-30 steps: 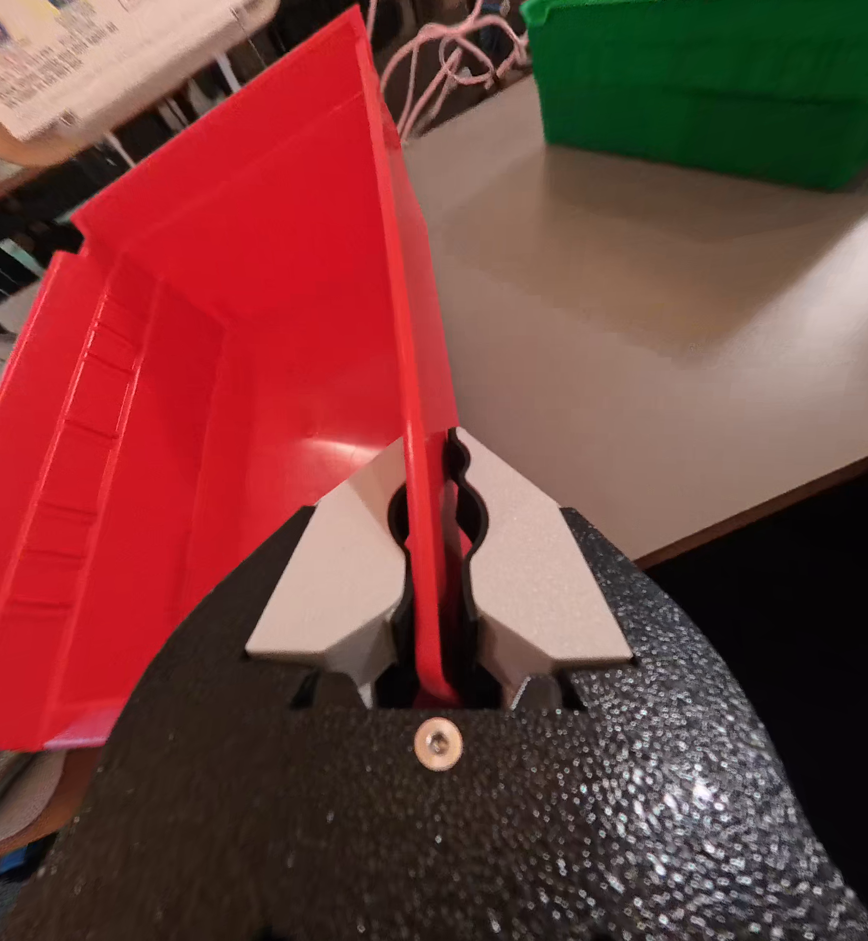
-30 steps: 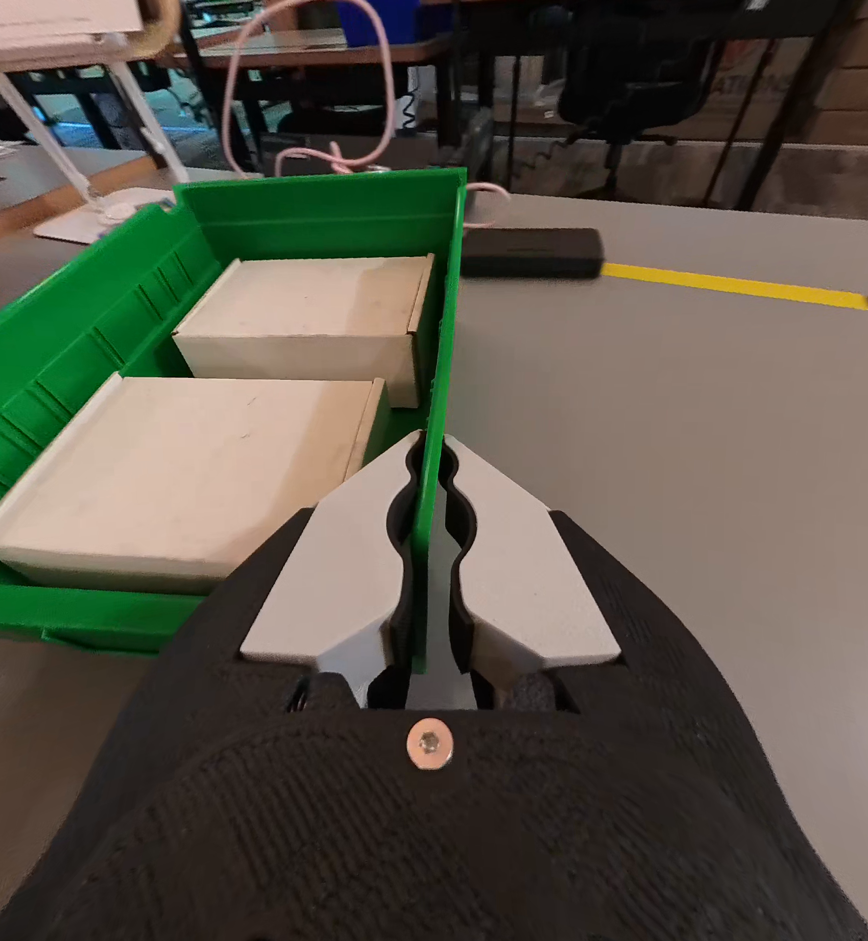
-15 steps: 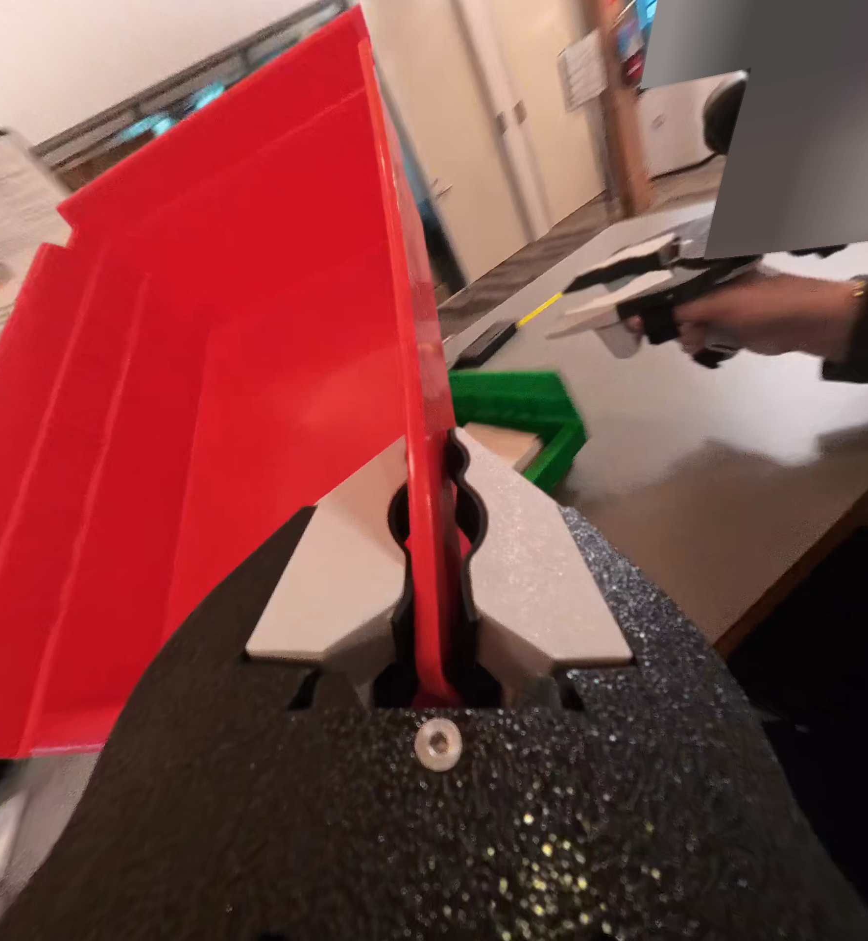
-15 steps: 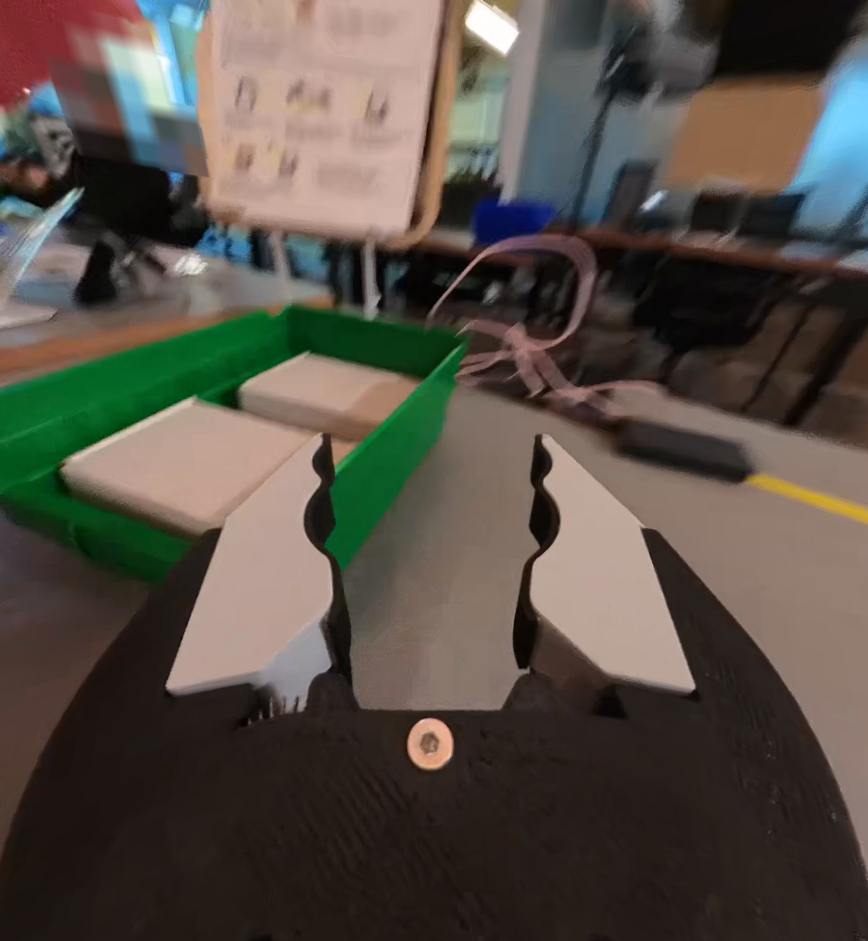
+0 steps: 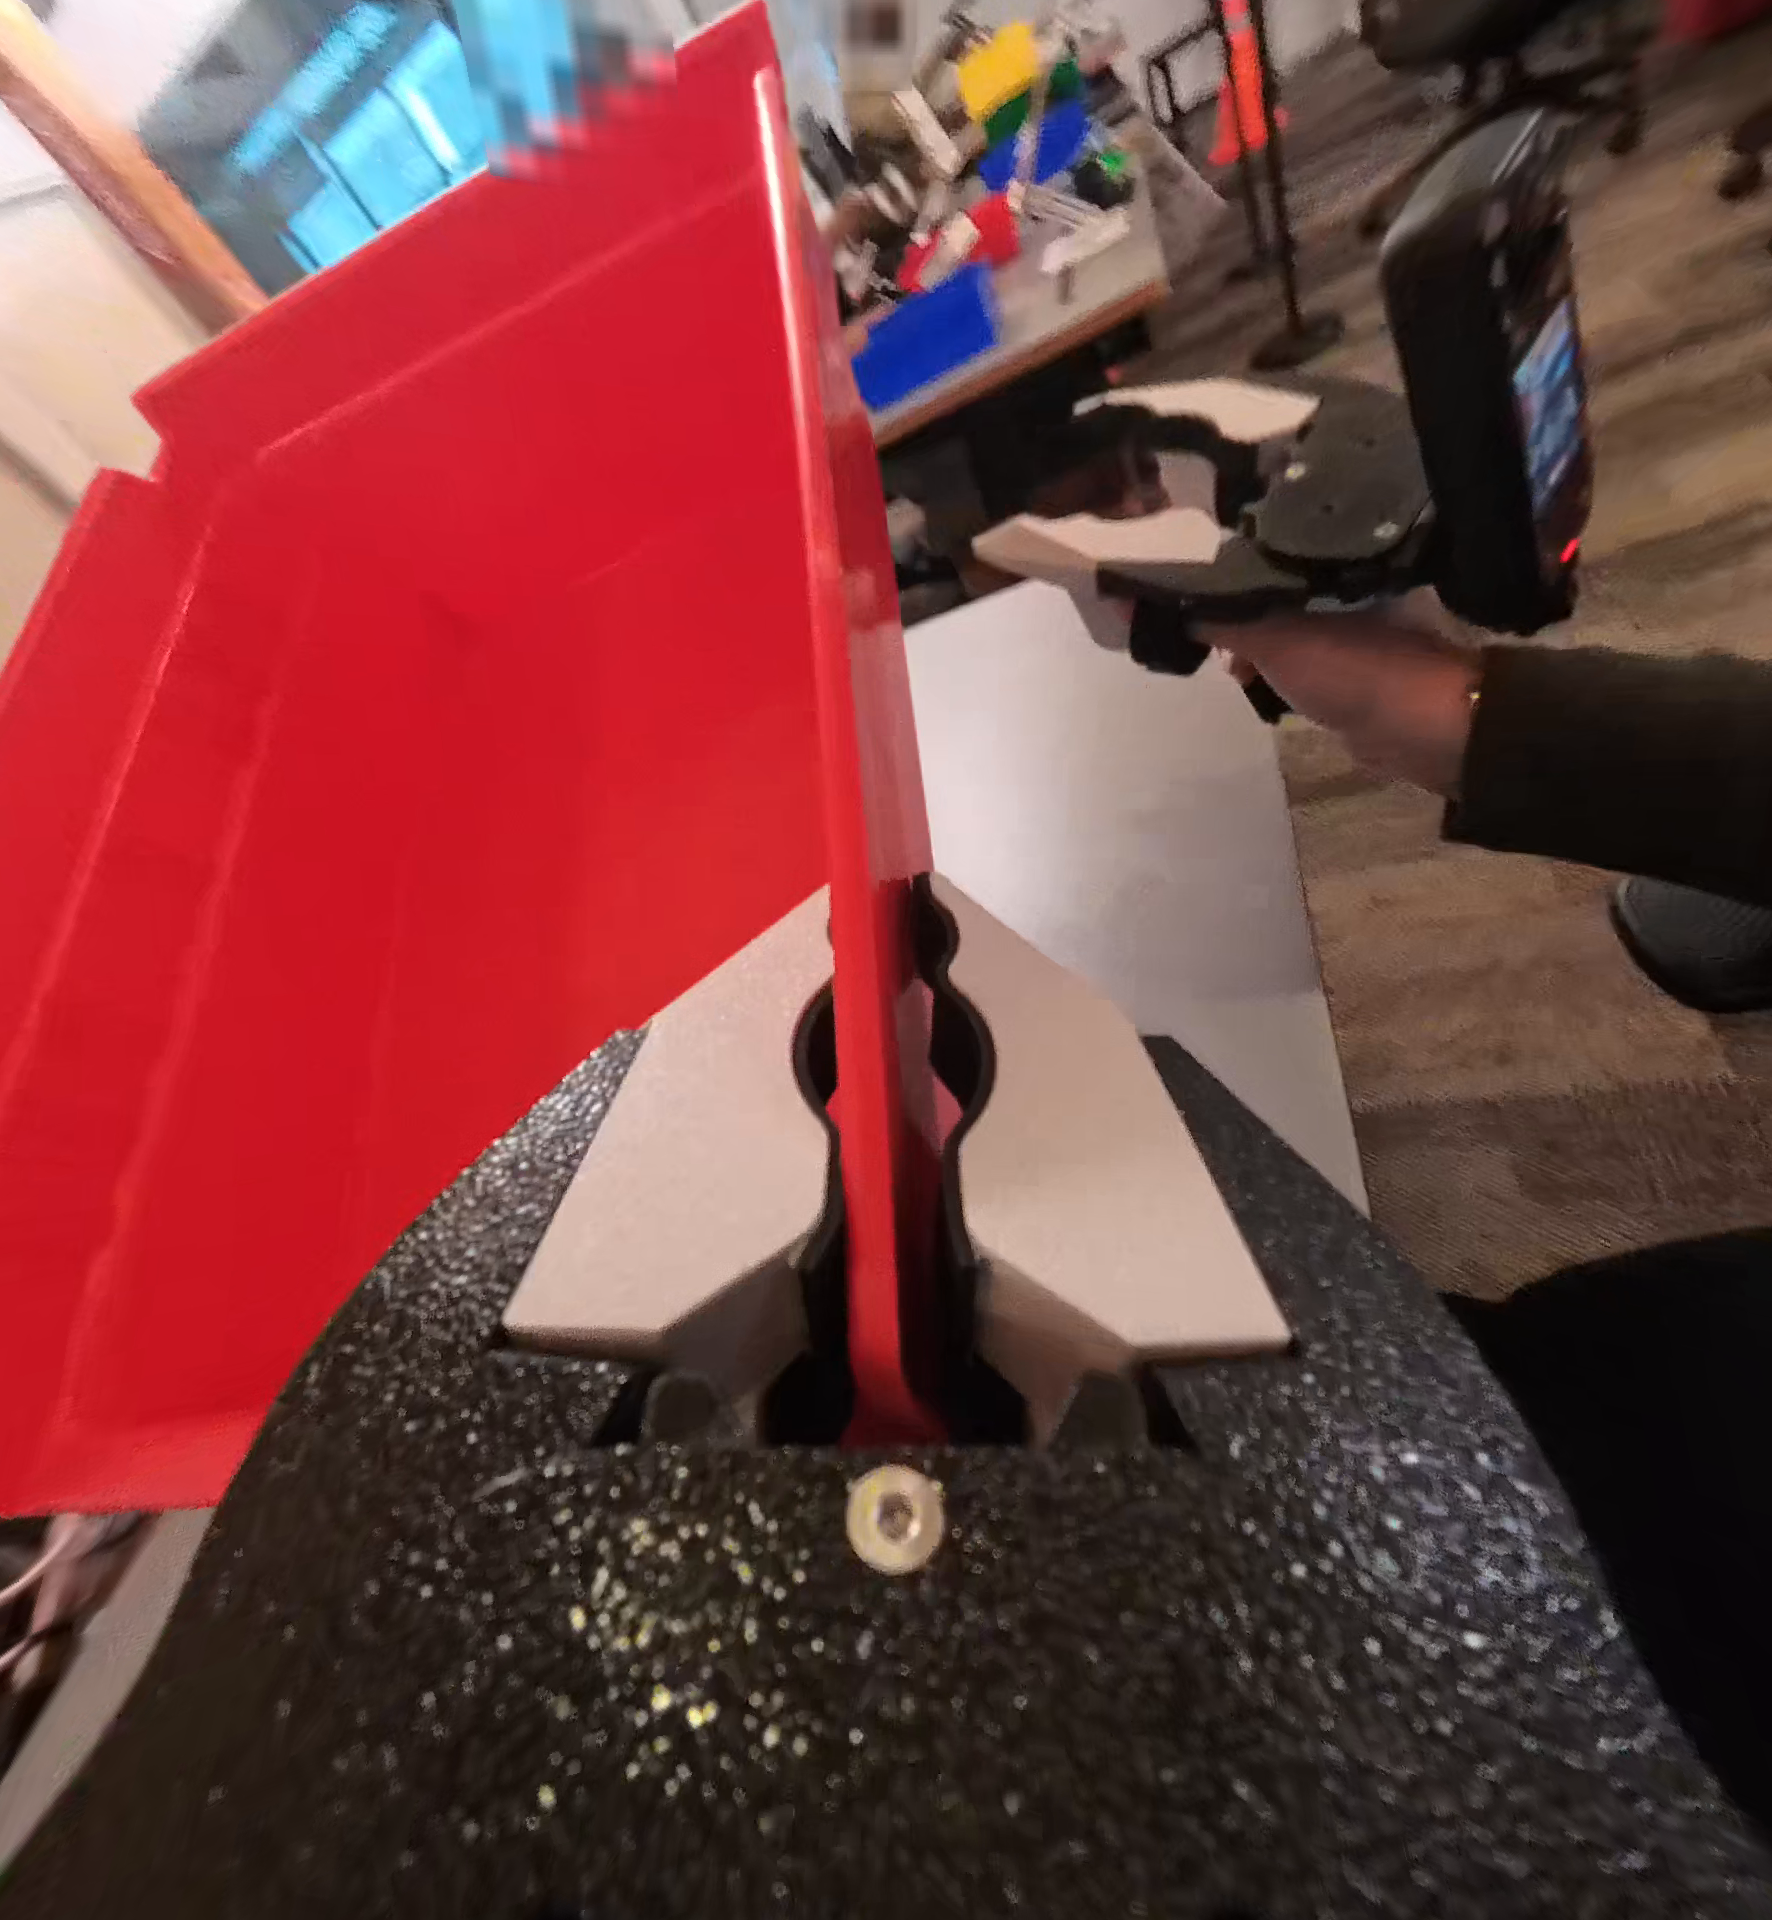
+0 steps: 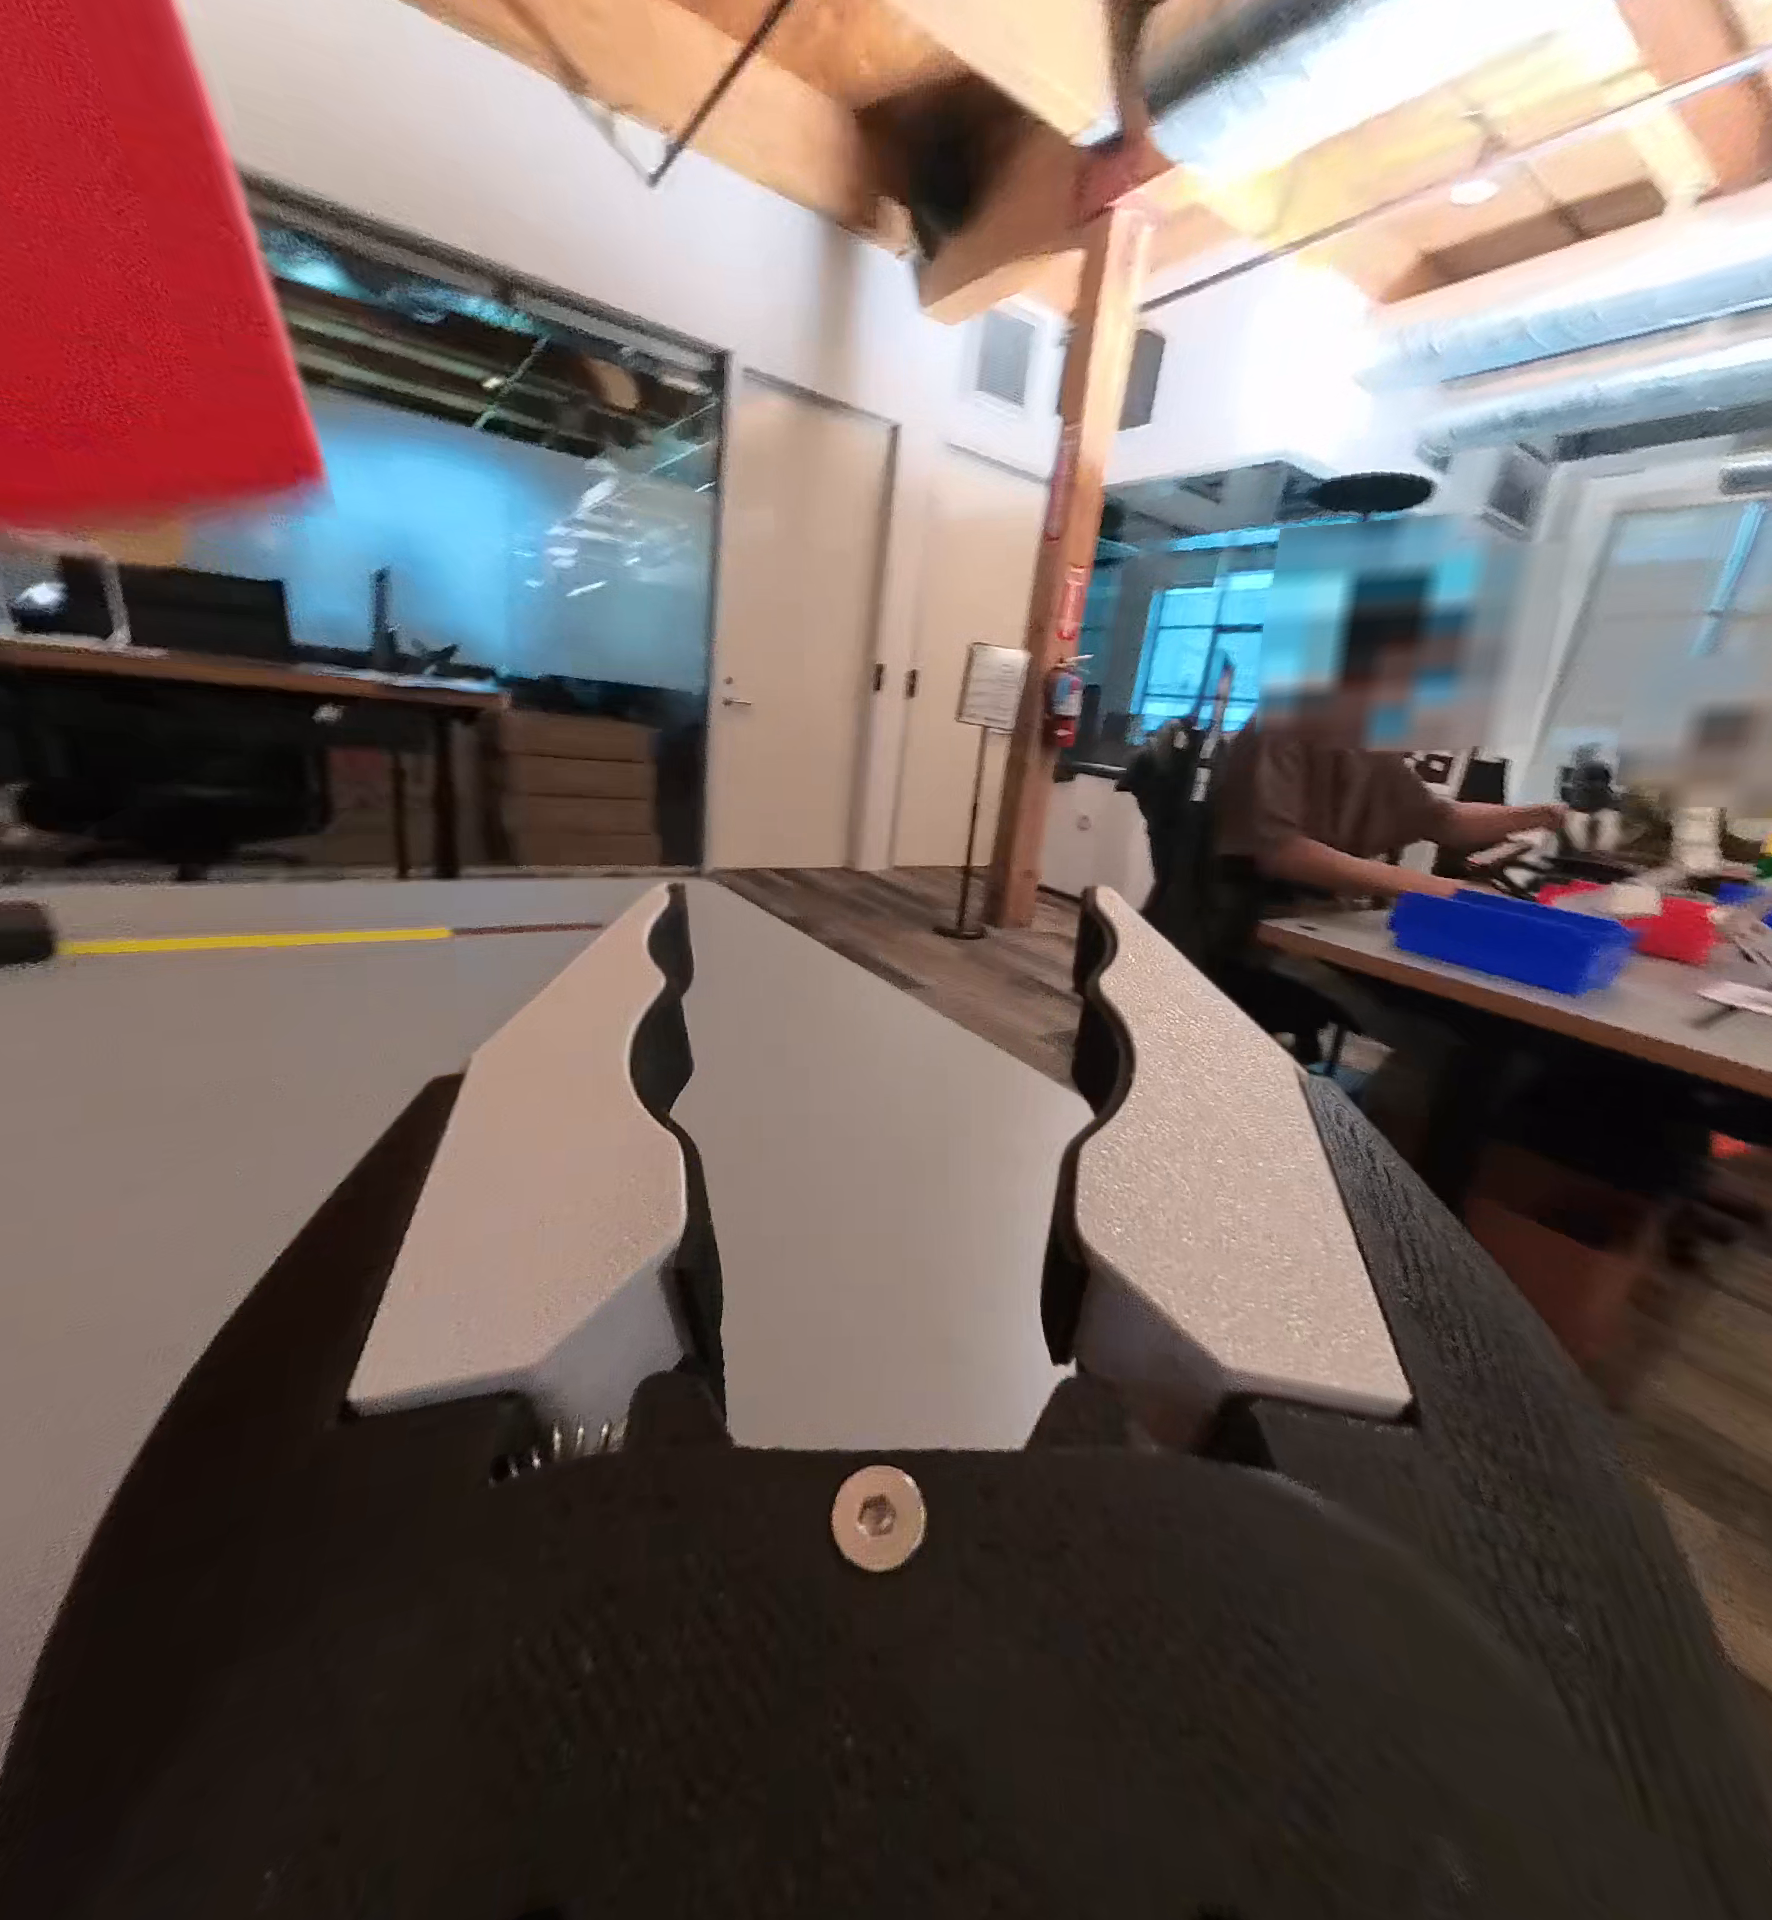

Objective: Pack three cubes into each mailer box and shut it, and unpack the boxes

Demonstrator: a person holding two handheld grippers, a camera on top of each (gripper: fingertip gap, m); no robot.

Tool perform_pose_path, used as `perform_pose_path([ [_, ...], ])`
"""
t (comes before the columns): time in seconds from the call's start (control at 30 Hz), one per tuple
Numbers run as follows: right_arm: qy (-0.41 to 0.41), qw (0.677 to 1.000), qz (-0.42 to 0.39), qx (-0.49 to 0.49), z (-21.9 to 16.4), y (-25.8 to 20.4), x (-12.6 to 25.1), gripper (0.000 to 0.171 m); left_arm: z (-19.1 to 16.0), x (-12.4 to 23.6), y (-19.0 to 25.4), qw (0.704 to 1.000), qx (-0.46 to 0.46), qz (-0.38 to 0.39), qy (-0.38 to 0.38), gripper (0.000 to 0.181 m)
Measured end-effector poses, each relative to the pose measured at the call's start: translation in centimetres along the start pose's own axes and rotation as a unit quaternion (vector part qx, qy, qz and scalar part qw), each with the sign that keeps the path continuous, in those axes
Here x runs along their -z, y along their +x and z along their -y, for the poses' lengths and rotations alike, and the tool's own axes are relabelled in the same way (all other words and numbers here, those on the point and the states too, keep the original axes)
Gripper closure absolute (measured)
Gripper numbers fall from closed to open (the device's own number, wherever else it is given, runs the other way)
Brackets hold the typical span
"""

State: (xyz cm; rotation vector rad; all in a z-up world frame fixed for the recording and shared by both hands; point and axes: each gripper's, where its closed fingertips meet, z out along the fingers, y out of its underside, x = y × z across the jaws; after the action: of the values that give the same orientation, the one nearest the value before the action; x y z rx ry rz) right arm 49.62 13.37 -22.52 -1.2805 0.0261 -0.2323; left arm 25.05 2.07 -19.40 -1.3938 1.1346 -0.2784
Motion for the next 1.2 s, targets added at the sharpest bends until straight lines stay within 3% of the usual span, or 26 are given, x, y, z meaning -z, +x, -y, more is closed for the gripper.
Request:
perform_pose_path([
  [0.13,0.02,0.999,-0.033,-0.028,-0.7,2.6,-0.3,0.098,-2.1,-7.1,1.6,0.998,0.026,-0.043,-0.047,0.174],
  [0.27,0.015,0.999,-0.023,-0.034,-1.7,1.7,-0.4,0.099,-6.0,-11.8,1.8,0.991,0.052,-0.032,-0.116,0.174],
  [0.43,0.009,1.0,0.0,-0.03,-2.1,0.5,-0.5,0.102,-10.1,-14.4,1.9,0.98,0.068,-0.011,-0.186,0.174],
  [0.6,0.0,0.999,0.019,-0.047,-2.4,-0.2,-0.6,0.102,-11.3,-15.5,1.4,0.984,0.065,0.009,-0.168,0.17],
  [0.63,-0.002,0.999,0.022,-0.046,-2.4,-0.4,-0.5,0.102,-10.8,-15.4,0.5,0.986,0.064,0.042,-0.146,0.15],
  [0.7,0.001,0.999,0.028,-0.041,-2.3,-1.0,-0.4,0.102,-10.1,-14.6,-0.7,0.985,0.071,0.08,-0.134,0.091],
  [0.77,0.009,0.999,0.033,-0.032,-1.8,-1.8,-0.2,0.099,-9.5,-12.9,-1.0,0.984,0.095,0.087,-0.123,0.064],
  [0.9,0.009,0.996,0.082,-0.038,0.0,-5.6,0.6,0.074,-7.6,-5.7,-2.5,0.985,0.115,0.122,-0.051,0.057],
  [1.0,-0.003,0.99,0.123,-0.067,1.6,-9.3,1.4,0.029,-7.8,2.6,-4.8,0.976,0.096,0.196,-0.024,0.057],
  [1.1,-0.019,0.979,0.163,-0.123,2.2,-13.1,2.8,0.015,-9.8,11.6,-7.2,0.95,0.111,0.291,-0.017,0.058],
  [1.2,-0.061,0.978,0.168,-0.105,0.5,-15.9,3.7,0.011,-12.8,19.9,-9.2,0.911,0.118,0.394,-0.035,0.055],
])
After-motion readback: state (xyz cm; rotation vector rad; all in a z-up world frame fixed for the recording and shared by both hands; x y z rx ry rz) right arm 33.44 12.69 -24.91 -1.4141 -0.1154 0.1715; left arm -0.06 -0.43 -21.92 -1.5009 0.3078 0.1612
